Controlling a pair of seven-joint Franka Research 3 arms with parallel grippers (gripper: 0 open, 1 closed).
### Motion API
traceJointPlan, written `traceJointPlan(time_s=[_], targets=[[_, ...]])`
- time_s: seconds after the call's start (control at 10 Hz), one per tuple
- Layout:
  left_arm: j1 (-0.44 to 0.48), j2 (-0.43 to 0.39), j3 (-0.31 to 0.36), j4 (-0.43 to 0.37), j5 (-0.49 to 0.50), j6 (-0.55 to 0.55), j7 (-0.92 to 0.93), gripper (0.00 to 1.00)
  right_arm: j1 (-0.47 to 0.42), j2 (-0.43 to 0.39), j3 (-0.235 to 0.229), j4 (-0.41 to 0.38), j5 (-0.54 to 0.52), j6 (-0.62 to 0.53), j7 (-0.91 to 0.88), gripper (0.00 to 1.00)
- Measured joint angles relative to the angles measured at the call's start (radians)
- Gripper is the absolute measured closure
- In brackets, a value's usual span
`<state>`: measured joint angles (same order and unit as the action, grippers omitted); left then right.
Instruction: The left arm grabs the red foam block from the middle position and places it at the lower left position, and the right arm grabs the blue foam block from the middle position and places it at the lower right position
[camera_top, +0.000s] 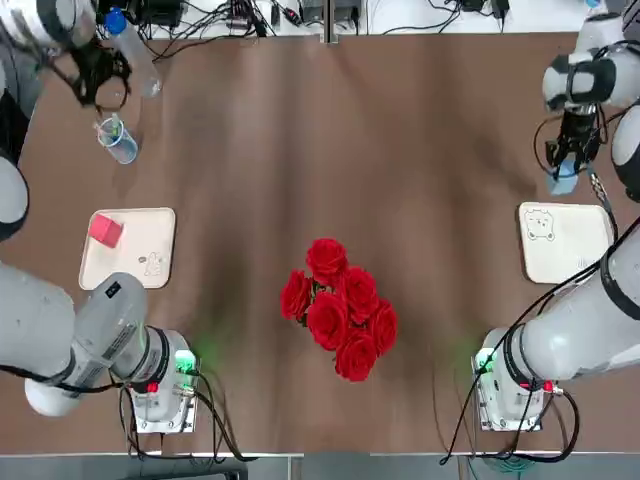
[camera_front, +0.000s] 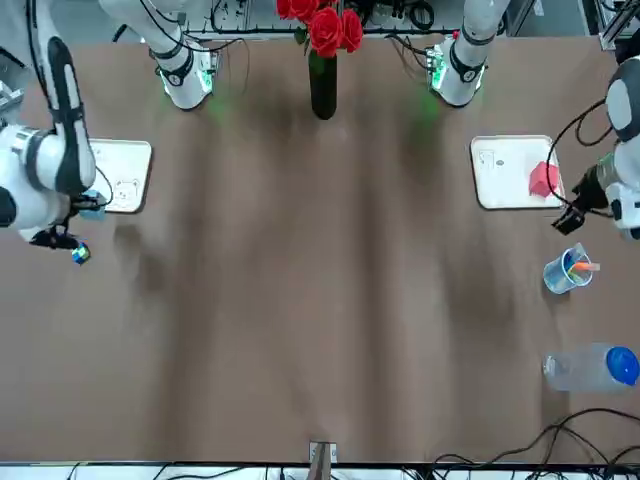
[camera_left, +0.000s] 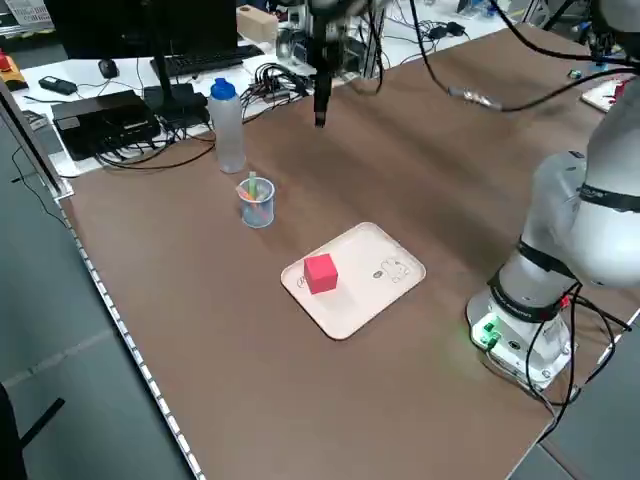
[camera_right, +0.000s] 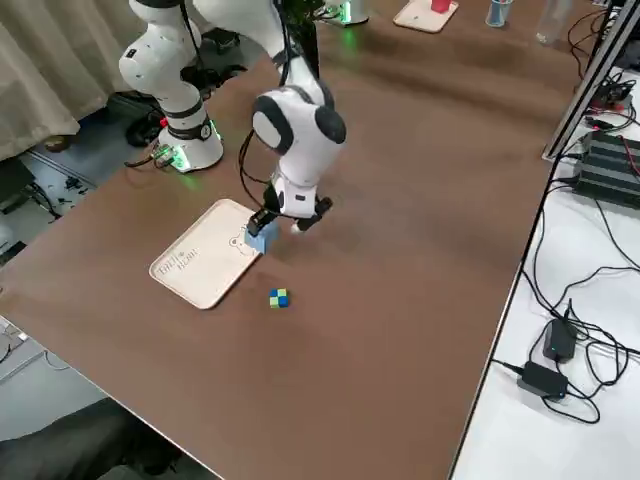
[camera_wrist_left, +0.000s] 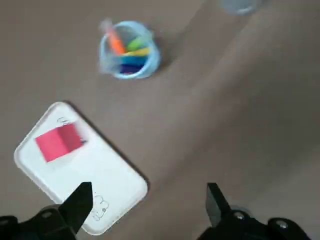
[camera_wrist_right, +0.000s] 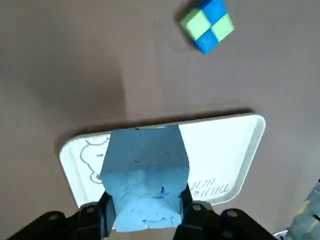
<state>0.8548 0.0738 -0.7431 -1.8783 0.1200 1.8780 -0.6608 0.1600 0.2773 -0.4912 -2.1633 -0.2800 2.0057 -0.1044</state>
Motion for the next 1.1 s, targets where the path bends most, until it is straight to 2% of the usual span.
traceJointPlan(time_s=[0.1, 0.3, 0.5, 0.6, 0.8, 0.9, 1.1], targets=[[-0.009, 0.026, -0.009, 0.075, -0.005, -0.032, 0.083, 0.00, 0.000, -0.002, 0.001, -0.041, -0.037, 0.036, 0.000, 0.47], [-0.104, 0.032, 0.019, 0.149, -0.023, -0.120, 0.176, 0.00, -0.005, -0.004, 0.001, -0.135, -0.070, 0.142, 0.000, 0.47], [-0.335, 0.012, 0.181, 0.250, -0.046, -0.256, 0.226, 0.00, -0.018, -0.006, 0.001, -0.177, -0.105, 0.174, 0.000, 0.47], [-0.417, 0.004, 0.254, 0.316, -0.064, -0.322, 0.292, 0.00, -0.021, -0.008, 0.001, -0.193, -0.127, 0.175, 0.000, 0.47], [-0.557, -0.002, 0.392, 0.401, -0.070, -0.373, 0.413, 0.02, -0.030, -0.010, 0.001, -0.215, -0.154, 0.187, 0.000, 0.47], [-0.610, -0.008, 0.429, 0.412, -0.070, -0.374, 0.447, 0.02, -0.034, -0.011, 0.001, -0.230, -0.166, 0.208, 0.000, 0.47], [-0.633, -0.029, 0.437, 0.414, -0.079, -0.376, 0.498, 0.00, -0.056, -0.014, 0.001, -0.266, -0.204, 0.260, 0.000, 0.47]])
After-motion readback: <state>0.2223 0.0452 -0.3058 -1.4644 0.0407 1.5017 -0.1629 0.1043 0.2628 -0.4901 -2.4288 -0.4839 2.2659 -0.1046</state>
